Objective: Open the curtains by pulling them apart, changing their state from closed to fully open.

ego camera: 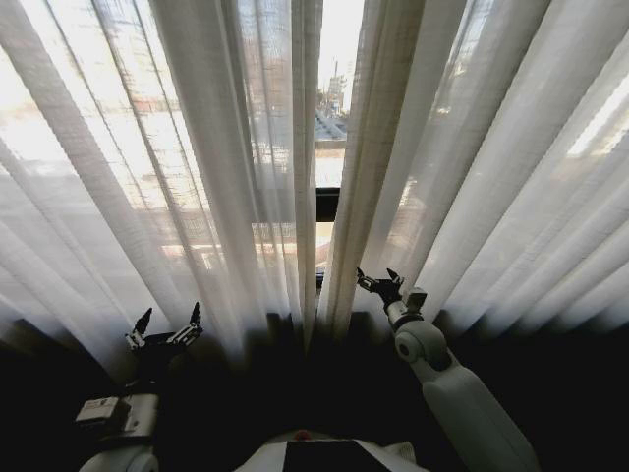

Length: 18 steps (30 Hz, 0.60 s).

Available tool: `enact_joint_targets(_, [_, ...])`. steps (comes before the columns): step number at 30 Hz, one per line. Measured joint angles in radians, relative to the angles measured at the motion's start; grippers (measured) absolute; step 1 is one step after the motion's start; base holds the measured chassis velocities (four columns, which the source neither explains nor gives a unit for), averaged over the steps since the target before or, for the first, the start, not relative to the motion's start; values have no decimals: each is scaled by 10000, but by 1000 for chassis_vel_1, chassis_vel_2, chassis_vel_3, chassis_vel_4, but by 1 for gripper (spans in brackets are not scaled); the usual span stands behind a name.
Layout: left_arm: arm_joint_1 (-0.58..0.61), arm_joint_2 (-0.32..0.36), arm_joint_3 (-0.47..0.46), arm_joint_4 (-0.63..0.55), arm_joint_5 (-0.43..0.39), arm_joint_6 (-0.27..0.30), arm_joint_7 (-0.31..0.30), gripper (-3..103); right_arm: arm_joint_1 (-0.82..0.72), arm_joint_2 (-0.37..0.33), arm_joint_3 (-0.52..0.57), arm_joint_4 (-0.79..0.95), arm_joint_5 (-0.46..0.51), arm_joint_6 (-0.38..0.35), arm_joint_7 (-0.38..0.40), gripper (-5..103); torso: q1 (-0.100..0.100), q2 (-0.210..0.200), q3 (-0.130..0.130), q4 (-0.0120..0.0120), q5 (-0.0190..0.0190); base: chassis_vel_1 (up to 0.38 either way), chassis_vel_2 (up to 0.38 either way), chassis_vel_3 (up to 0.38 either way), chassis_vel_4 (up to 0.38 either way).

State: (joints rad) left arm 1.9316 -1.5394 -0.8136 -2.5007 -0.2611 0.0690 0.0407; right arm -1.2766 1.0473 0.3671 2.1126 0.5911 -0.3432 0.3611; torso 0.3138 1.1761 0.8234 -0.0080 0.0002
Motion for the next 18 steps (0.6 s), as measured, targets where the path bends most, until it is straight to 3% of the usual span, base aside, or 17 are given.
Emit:
enact_joint_targets(8, [-58,69,37,0,-8,-20,12,100,-340,198,-397,1064,701,-533,291,100,0,0,0,2,1,0,0,0,0])
enact_joint_targets(18, [-55,58,95,2,-22,5,13,100,1166,402,-1120,-545,871,-401,346,100,1,-1,2,2,1,0,0,0,0])
